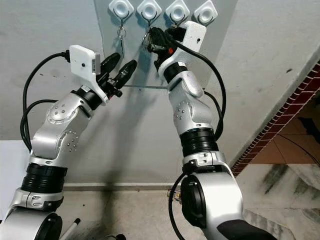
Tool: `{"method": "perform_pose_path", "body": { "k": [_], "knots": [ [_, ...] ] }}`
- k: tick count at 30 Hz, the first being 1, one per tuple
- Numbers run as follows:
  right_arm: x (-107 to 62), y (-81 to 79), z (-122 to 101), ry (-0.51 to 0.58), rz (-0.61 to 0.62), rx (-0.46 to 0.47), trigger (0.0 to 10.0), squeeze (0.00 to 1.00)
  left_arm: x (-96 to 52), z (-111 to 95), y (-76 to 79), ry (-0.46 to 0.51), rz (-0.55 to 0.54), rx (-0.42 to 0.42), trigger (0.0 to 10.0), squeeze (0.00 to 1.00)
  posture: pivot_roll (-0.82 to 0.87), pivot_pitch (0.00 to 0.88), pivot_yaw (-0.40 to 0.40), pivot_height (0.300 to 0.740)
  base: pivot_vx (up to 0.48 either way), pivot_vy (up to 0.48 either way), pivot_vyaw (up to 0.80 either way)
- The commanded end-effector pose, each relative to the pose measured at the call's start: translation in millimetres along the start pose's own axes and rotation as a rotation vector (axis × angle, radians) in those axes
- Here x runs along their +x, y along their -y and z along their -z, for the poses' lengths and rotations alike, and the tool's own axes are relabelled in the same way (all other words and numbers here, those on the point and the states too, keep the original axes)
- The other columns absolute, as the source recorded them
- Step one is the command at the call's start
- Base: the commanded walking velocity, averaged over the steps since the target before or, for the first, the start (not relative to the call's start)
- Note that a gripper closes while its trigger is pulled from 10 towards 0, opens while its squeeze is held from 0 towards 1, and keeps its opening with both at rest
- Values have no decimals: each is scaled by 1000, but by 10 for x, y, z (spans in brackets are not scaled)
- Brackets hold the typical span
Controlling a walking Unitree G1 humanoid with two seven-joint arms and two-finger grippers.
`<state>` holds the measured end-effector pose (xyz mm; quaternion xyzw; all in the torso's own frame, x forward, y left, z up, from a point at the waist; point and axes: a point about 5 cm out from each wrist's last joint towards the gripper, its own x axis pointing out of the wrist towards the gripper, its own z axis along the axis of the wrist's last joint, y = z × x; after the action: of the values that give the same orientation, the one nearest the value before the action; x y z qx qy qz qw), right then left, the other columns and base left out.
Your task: Hang keys on a hook
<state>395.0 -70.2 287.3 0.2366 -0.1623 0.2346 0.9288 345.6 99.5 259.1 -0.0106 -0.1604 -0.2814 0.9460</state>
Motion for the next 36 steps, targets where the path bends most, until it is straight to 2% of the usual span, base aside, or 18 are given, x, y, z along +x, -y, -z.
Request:
{"method": "perform_pose_path", "body": {
  "k": [1, 4, 5, 6, 15, 21, 26, 32, 36],
  "knots": [
    [8, -2, -51, 17, 6, 15, 10000, 0, 16, -93, 20, 30, 8, 12, 10000, 0, -43, 90, -40, 740, 0, 0, 0],
    [-21, -6, -28, 21, -4, 16, 10000, 0, 14, -94, 18, 30, 7, 13, 10000, 0, -43, 90, -40, 740, 0, 0, 0],
    [-34, 1, -17, 24, -1, 26, 10000, 608, 14, -94, 18, 30, 6, 13, 10000, 0, -43, 90, -40, 740, 0, 0, 0],
    [-51, -4, -11, 31, -16, 24, 10000, 1000, 13, -93, 17, 30, 5, 14, 10000, 0, -43, 90, -39, 740, 0, 0, 0],
    [-145, 31, 16, 48, -9, 8, 10000, 1000, 4, -76, 18, 28, -3, 20, 10000, 0, -41, 83, -41, 740, 0, 0, 0],
    [-300, 96, 68, 45, -17, -35, 10000, 1000, -36, 3, 41, 11, -12, 21, 10000, 0, -41, 76, -40, 740, 0, 0, 0],
    [-480, 177, 157, 24, -5, -84, 10000, 1000, -111, 137, 76, -17, -36, 36, 10000, 0, -45, 68, -38, 740, 0, 0, 0],
    [-755, 314, 273, -15, 43, -213, 10000, 1000, -262, 353, 57, -66, -120, 52, 10000, 0, -48, 55, -36, 740, 0, 0, 0],
    [-879, 359, 317, -34, 69, -229, 10000, 1000, -330, 424, 35, -82, -151, 28, 10000, 0, -48, 54, -37, 740, 0, 0, 0]
  ]
}}
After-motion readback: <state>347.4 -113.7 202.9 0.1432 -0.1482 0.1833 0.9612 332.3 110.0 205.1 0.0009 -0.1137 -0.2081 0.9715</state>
